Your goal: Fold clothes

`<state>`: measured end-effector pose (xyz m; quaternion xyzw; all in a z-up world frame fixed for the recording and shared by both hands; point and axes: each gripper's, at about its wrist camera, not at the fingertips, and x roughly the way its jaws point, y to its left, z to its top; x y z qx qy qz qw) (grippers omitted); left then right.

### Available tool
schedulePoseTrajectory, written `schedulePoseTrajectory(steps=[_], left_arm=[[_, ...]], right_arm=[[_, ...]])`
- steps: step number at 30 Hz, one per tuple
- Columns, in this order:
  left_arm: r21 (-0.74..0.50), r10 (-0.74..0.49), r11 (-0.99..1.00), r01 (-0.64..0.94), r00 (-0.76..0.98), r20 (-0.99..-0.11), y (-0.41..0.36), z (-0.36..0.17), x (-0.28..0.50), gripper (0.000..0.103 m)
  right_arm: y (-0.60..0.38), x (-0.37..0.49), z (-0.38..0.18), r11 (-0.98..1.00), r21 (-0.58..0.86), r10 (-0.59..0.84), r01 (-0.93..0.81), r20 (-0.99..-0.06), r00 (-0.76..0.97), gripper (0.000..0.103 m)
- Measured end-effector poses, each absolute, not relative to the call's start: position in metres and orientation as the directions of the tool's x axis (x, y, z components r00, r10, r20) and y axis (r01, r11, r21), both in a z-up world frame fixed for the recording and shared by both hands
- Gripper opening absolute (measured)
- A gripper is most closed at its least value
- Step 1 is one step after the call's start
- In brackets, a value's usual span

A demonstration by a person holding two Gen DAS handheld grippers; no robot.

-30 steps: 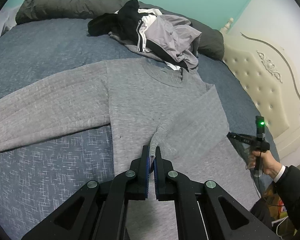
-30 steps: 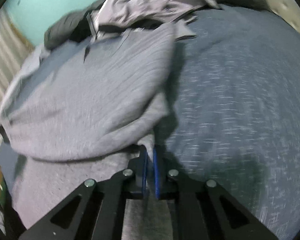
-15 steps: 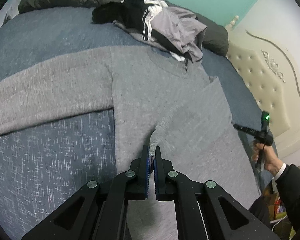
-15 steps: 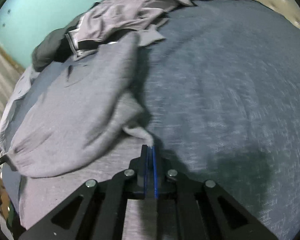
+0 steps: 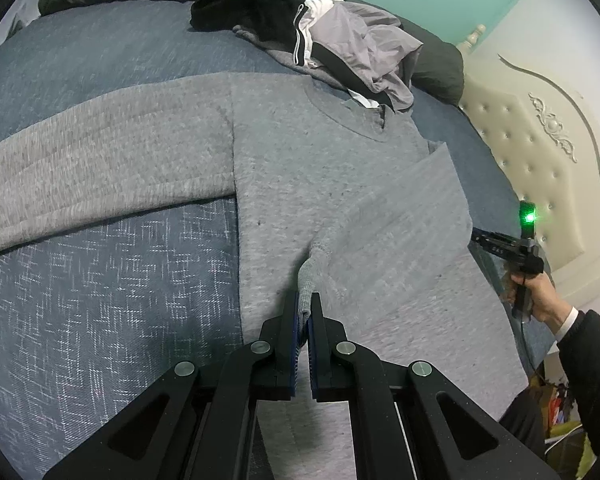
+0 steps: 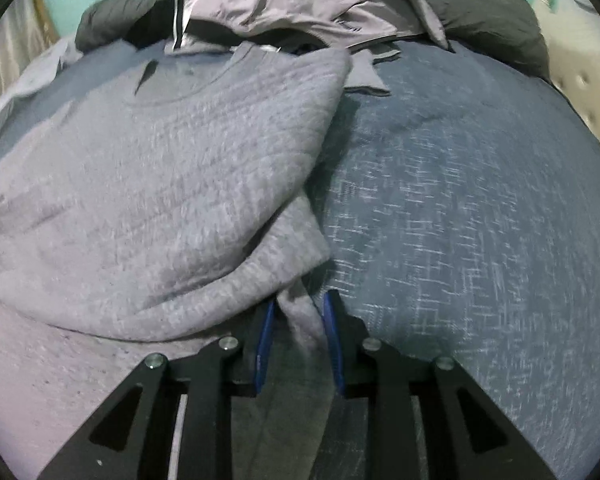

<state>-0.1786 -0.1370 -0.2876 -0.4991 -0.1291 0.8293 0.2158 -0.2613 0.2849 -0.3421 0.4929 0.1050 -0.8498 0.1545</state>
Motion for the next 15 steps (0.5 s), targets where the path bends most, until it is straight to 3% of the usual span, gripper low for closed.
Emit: schedulePoseTrajectory(steps=[1, 2, 4, 15], left_arm=[[-0.43, 0.487, -0.874, -0.229, -0.408, -0.772, -0.137, -0.288, -0.179, 0.004], [-0.429, 0.486, -0.874, -0.229, -0.407, -0.773, -0.138, -0.289, -0.179, 0.004], [-0.428, 0.485, -0.874, -0.228, -0.409, -0.773, -0.139, -0.289, -0.179, 0.004], [-0.446, 0.49, -0.871, -0.205, -0.392, -0.778, -0.149, -0.289, -0.169, 0.004]], right_arm=[[0.282, -0.262, -0.343, -0.928, -0.043, -0.147, 0.37, -0.871, -0.469, 0.022], [0.283, -0.262, -0.342, -0.93, -0.029, -0.16, 0.365, -0.865, -0.476, 0.01], [0.293, -0.265, -0.336, -0.948, 0.019, -0.182, 0.318, -0.85, -0.494, 0.004], [0.342, -0.278, -0.331, -0.968, 0.217, -0.253, 0.129, -0.822, -0.511, 0.002]])
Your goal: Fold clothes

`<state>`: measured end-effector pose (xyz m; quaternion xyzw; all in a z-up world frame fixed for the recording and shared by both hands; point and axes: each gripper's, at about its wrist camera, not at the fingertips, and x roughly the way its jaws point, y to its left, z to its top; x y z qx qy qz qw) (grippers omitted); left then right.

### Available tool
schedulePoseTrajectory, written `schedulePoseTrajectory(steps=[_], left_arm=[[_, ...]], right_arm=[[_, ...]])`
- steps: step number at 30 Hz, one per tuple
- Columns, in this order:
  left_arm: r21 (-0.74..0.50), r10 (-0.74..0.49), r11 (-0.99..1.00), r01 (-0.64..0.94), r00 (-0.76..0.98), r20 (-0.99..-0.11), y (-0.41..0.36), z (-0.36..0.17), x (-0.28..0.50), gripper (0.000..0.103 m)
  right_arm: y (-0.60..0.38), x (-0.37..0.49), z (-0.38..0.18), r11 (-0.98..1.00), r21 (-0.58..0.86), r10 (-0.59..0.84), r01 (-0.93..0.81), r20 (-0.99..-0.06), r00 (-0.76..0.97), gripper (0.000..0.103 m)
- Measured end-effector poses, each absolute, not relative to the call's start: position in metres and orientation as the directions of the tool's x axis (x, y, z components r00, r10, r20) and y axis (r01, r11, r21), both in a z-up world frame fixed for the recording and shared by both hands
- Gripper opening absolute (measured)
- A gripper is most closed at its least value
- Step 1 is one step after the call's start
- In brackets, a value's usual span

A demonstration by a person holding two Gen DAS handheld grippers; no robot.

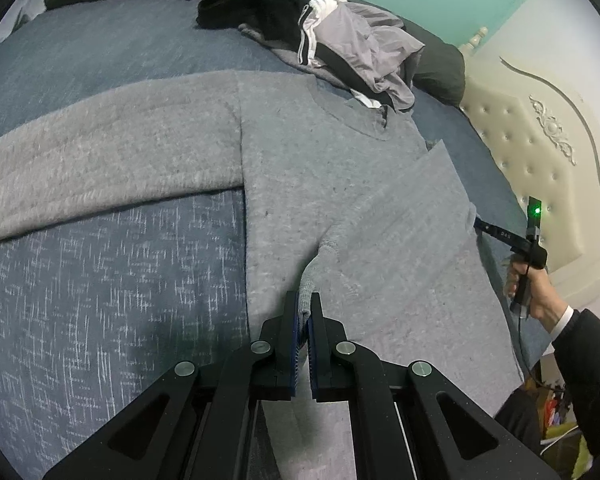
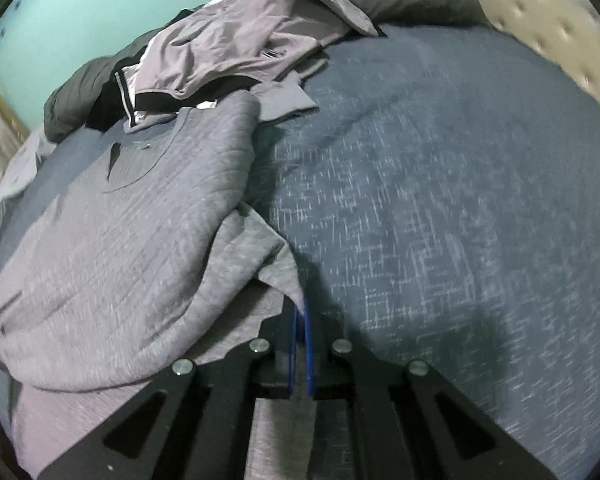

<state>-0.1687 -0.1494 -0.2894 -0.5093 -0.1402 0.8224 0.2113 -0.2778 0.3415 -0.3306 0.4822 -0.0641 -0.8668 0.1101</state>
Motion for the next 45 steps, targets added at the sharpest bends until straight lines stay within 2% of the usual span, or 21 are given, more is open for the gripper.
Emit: schedulePoseTrajectory(steps=[5, 11, 12, 14, 17, 20, 28, 31, 33, 34, 45], left_arm=[[-0.487, 0.504, -0.862, -0.142, -0.352, -0.789, -0.162, -0.309, -0.167, 0.003], [-0.434, 0.468, -0.884, -0.176, -0.319, -0.824, -0.151, -0.313, -0.161, 0.006], [-0.411, 0.45, -0.893, -0.183, -0.326, -0.832, -0.15, -0.311, -0.16, 0.008], [-0.38, 0.426, -0.904, -0.195, -0.348, -0.835, -0.148, -0.304, -0.159, 0.019], [-0.365, 0.418, -0.908, -0.206, -0.384, -0.823, -0.149, -0.294, -0.158, 0.024], [-0.366, 0.421, -0.906, -0.211, -0.389, -0.819, -0.148, -0.29, -0.164, 0.028], [-0.416, 0.438, -0.899, -0.138, -0.316, -0.841, -0.155, -0.323, -0.175, 0.037], [-0.432, 0.453, -0.891, -0.137, -0.296, -0.841, -0.151, -0.334, -0.175, 0.035], [-0.43, 0.457, -0.889, -0.155, -0.289, -0.841, -0.146, -0.336, -0.175, 0.018], [-0.43, 0.459, -0.888, -0.162, -0.289, -0.84, -0.144, -0.334, -0.175, 0.005], [-0.444, 0.5, -0.865, -0.236, -0.325, -0.802, -0.119, -0.265, -0.146, 0.003]], right_arm=[[0.34, -0.275, -0.334, -0.967, 0.231, -0.256, 0.112, -0.836, -0.485, 0.002], [0.336, -0.276, -0.331, -0.961, 0.231, -0.276, 0.151, -0.836, -0.475, 0.003], [0.336, -0.275, -0.33, -0.961, 0.228, -0.276, 0.156, -0.836, -0.475, 0.003], [0.338, -0.274, -0.326, -0.957, 0.242, -0.289, 0.16, -0.828, -0.48, 0.003], [0.341, -0.273, -0.318, -0.958, 0.242, -0.287, 0.155, -0.819, -0.496, 0.007], [0.346, -0.272, -0.307, -0.965, 0.227, -0.263, 0.133, -0.81, -0.524, 0.007], [0.359, -0.263, -0.295, -0.964, 0.239, -0.264, 0.118, -0.798, -0.542, 0.007], [0.362, -0.256, -0.296, -0.964, 0.242, -0.265, 0.114, -0.799, -0.54, 0.007], [0.365, -0.252, -0.295, -0.963, 0.247, -0.266, 0.108, -0.8, -0.538, 0.007], [0.365, -0.25, -0.294, -0.963, 0.247, -0.265, 0.108, -0.801, -0.537, 0.007], [0.38, -0.226, -0.272, -0.954, 0.287, -0.286, 0.09, -0.773, -0.566, 0.007]])
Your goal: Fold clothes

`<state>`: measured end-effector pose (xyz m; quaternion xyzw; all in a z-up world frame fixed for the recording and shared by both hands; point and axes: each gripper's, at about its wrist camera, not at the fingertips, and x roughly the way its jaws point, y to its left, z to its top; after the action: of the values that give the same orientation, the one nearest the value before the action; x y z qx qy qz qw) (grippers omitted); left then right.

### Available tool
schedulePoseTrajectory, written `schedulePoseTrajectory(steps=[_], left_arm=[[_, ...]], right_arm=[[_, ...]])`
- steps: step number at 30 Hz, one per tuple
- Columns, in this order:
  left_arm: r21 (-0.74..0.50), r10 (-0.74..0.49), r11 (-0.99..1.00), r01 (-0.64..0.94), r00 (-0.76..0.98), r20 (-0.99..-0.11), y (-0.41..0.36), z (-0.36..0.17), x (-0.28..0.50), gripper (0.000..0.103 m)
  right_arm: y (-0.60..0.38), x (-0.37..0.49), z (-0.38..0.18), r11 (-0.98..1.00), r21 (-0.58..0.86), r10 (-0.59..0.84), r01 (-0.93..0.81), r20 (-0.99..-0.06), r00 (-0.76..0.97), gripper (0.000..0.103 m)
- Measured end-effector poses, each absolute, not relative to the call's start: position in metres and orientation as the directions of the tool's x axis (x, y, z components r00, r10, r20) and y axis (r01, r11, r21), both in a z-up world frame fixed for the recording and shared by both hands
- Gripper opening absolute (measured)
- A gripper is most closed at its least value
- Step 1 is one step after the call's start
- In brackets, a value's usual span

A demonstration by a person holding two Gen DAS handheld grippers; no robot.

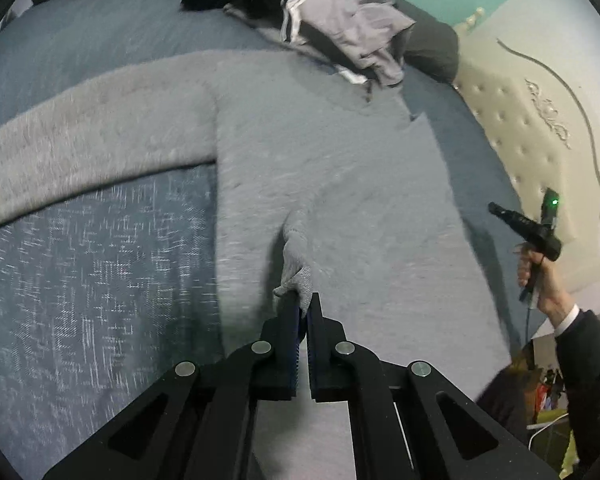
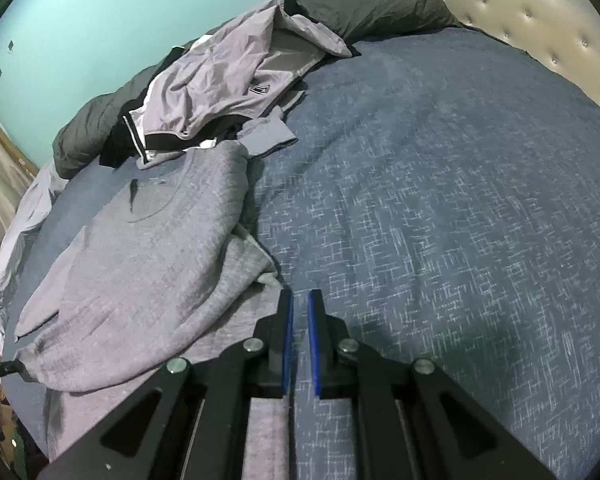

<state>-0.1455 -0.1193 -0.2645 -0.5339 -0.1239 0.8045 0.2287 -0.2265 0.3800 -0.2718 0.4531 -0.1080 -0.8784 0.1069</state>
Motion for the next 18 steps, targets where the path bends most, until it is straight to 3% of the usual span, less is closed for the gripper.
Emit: schedulePoseTrajectory(steps=[9, 18], left_arm=[[-0.483, 0.524, -0.851, -0.207, -0.272, -0.807, -0.112, -0.245, -0.113, 0.003], [-0.56, 0.551, -0.828, -0.013, -0.204, -0.809, -0.133, -0.306, -0.115, 0.003]], right_arm=[[0.368, -0.207, -0.254, -0.94, 0.318, -0.33, 0.126, -0.749, -0.575, 0.007], [0.358, -0.203, -0.26, -0.939, 0.302, -0.342, 0.165, -0.769, -0.541, 0.007]])
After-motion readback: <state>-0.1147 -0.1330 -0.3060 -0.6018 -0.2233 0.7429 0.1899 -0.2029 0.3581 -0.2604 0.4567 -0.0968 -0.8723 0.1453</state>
